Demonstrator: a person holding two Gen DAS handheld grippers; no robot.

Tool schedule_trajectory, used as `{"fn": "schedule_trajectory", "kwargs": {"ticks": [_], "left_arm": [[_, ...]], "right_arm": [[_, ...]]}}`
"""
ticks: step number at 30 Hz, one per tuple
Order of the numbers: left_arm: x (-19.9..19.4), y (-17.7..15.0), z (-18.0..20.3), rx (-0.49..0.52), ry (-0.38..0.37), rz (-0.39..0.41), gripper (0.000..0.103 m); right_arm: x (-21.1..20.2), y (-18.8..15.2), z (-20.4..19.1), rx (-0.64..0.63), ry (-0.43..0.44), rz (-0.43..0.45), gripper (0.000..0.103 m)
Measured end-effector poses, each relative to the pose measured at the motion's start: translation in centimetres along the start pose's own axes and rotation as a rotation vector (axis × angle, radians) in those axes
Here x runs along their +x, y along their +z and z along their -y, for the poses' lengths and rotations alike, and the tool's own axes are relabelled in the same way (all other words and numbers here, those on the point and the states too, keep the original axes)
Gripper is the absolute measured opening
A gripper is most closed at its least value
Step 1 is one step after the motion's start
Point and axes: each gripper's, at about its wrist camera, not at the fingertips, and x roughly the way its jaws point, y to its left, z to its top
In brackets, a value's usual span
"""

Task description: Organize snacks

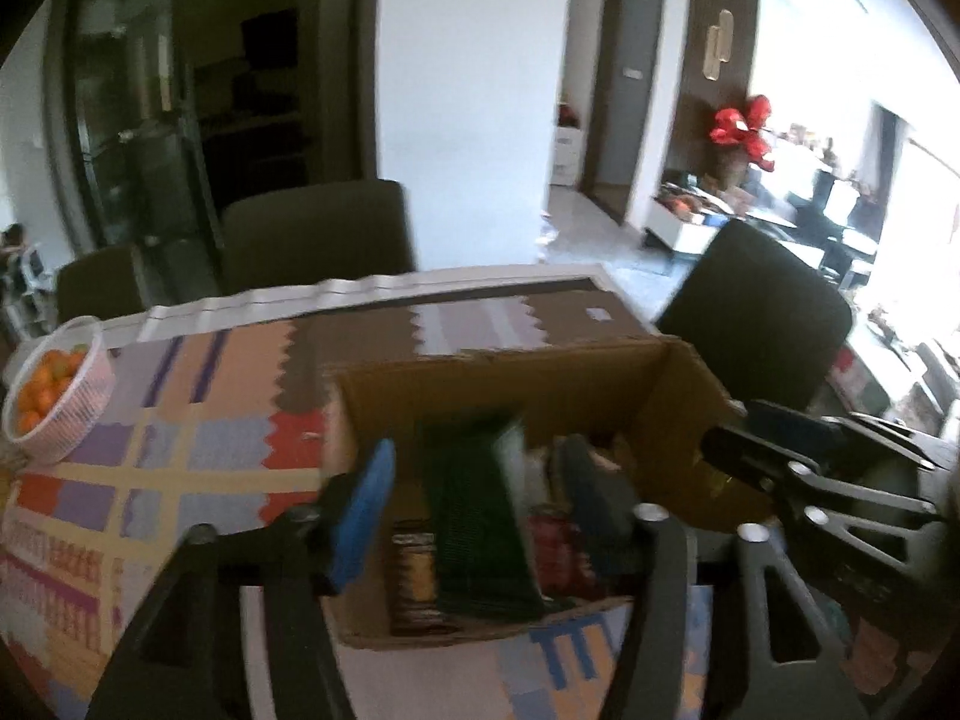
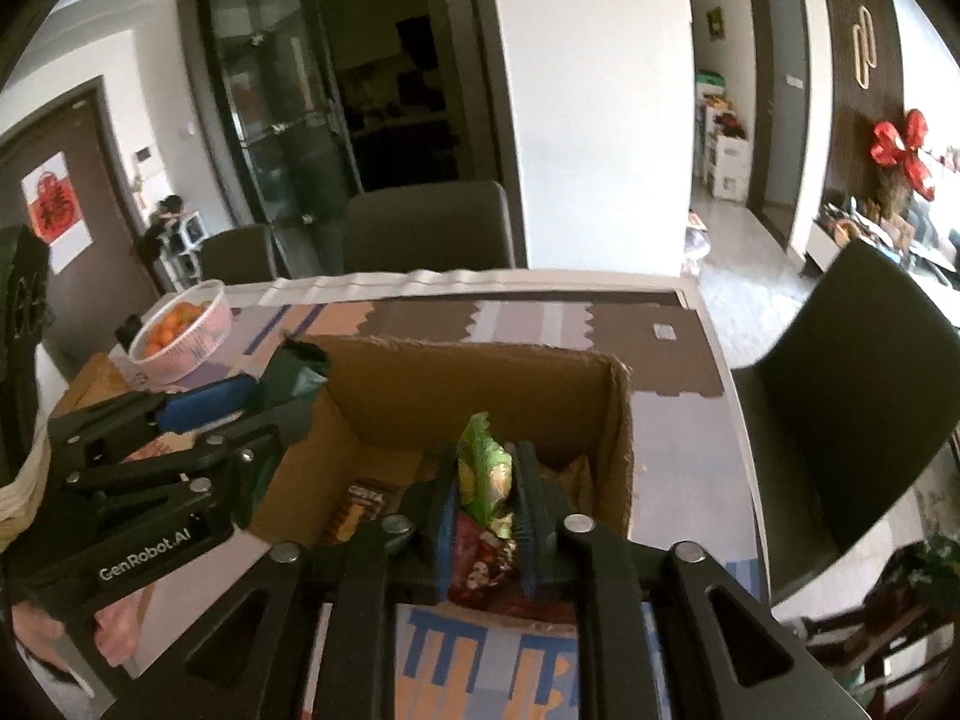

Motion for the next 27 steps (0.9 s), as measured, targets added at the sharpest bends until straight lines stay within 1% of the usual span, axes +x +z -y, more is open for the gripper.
{"fn": "schedule_trajectory", "kwargs": {"ticks": [2,4,6,8,9,10,12,16,18,22,24,27], "left_arm": [[-0.6,-0.5,-0.3,0.000,0.015,0.016,0.064],[-1.4,-1.1,-0.4,0.004,0.042,0.024,0.066],[-2.6,-1.8,-0.3,0.006,0.060,0.051,0.072],[-3.7,-2.3,-0.2,0.007,0.081,0.077,0.077],[-4.2,-2.5,-0.2,0.007,0.086,0.088,0.078],[-5.0,-2.9,0.0,0.009,0.089,0.103,0.078],[-6.1,-3.4,0.3,0.018,0.099,0.121,0.083],[-8.8,-4.9,1.1,0.049,0.114,0.157,0.089],[-10.0,-5.7,1.4,0.053,0.110,0.171,0.093],[-12.1,-6.9,1.7,0.055,0.119,0.197,0.097],[-13.2,-7.6,1.9,0.051,0.126,0.209,0.100],[-14.6,-8.8,2.1,0.054,0.142,0.227,0.102]], "right_arm": [[-0.2,-0.3,0.2,0.007,-0.018,0.016,0.041],[-0.7,-0.7,0.1,-0.005,-0.049,0.028,0.043],[-1.3,-1.2,0.1,0.000,-0.061,0.035,0.053],[-2.3,-1.8,0.1,0.010,-0.068,0.053,0.056],[-2.8,-2.2,0.1,0.010,-0.075,0.065,0.059],[-3.1,-2.3,0.0,0.009,-0.079,0.068,0.060],[-4.2,-3.0,-0.1,0.016,-0.084,0.087,0.062],[-6.6,-4.2,-0.4,0.013,-0.099,0.127,0.067],[-8.2,-5.0,-0.6,0.011,-0.112,0.157,0.072],[-10.6,-6.3,-1.1,0.004,-0.132,0.201,0.078],[-11.5,-6.9,-1.2,0.003,-0.140,0.213,0.080],[-13.0,-7.7,-1.6,-0.006,-0.148,0.233,0.085]]}}
